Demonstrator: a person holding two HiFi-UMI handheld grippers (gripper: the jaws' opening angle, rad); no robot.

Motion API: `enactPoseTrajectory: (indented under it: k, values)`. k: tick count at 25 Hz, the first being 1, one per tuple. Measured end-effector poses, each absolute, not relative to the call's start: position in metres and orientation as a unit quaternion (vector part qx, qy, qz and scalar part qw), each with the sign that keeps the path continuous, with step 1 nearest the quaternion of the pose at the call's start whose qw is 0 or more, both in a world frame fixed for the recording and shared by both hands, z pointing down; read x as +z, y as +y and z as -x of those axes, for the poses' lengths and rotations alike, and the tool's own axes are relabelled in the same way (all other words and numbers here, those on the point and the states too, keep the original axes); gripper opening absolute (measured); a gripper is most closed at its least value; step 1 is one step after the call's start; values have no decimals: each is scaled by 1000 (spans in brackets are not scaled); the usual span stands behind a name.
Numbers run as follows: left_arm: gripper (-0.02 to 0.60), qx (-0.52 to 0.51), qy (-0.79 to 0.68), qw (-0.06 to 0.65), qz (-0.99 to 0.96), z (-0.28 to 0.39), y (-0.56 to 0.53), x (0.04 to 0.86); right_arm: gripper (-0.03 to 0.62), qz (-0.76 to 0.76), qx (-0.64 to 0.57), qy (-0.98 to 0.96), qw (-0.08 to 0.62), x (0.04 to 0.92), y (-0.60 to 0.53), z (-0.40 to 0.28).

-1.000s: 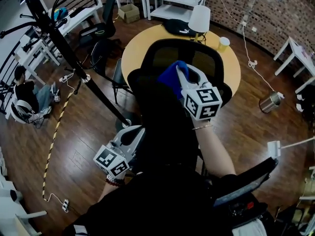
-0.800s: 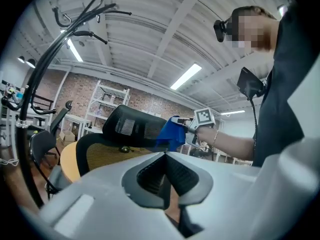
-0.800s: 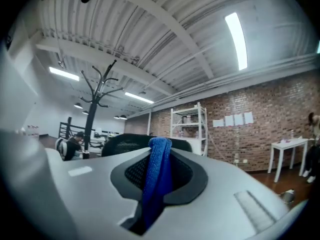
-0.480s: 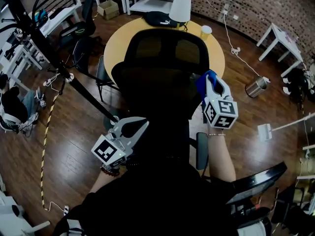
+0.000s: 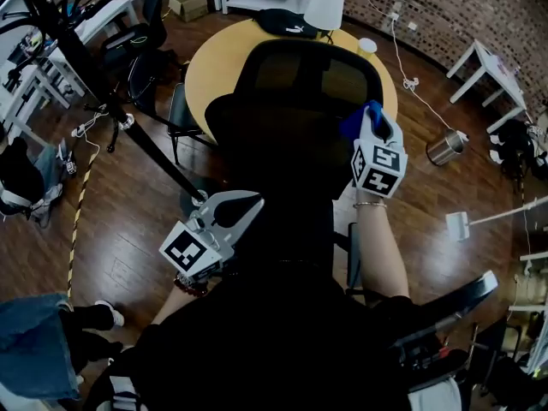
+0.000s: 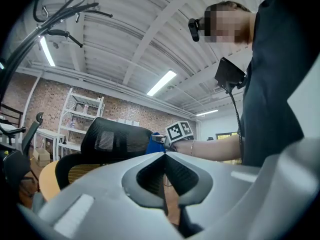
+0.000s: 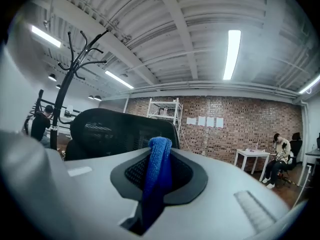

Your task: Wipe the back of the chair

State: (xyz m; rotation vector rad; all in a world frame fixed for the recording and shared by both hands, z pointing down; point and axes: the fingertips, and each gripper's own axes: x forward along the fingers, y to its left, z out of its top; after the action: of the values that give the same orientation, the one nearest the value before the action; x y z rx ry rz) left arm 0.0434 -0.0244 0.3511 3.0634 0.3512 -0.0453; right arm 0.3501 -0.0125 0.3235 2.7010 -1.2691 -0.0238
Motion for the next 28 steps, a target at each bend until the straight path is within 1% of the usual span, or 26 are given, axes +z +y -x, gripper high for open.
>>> enactPoseTrajectory:
  k: [3, 6, 8, 15, 22, 25, 28]
  values:
    - [7, -12, 110, 21, -994, -41, -42, 351, 38, -906, -13, -409, 103, 319, -20, -357]
    - [8, -14, 95, 20, -995, -28, -61, 349, 38, -901, -14, -413, 133, 321, -45, -350]
    - [7, -18, 76, 21, -997, -17, -73, 349, 38, -895, -15, -423, 137, 326, -67, -343]
    - [7, -19, 7, 21, -1000, 28, -112, 353, 38, -866, -22, -486, 111, 325, -148, -302]
    - [7, 9, -56, 51, -997, 81, -122, 377, 38, -830, -34, -552, 75, 326, -203, -240]
    - [7, 11, -82, 56, -995, 96, -124, 381, 38, -823, -38, -564, 58, 324, -218, -220]
    - [7, 8, -90, 61, -994, 95, -118, 379, 35, -823, -49, -565, 39, 314, -224, -201]
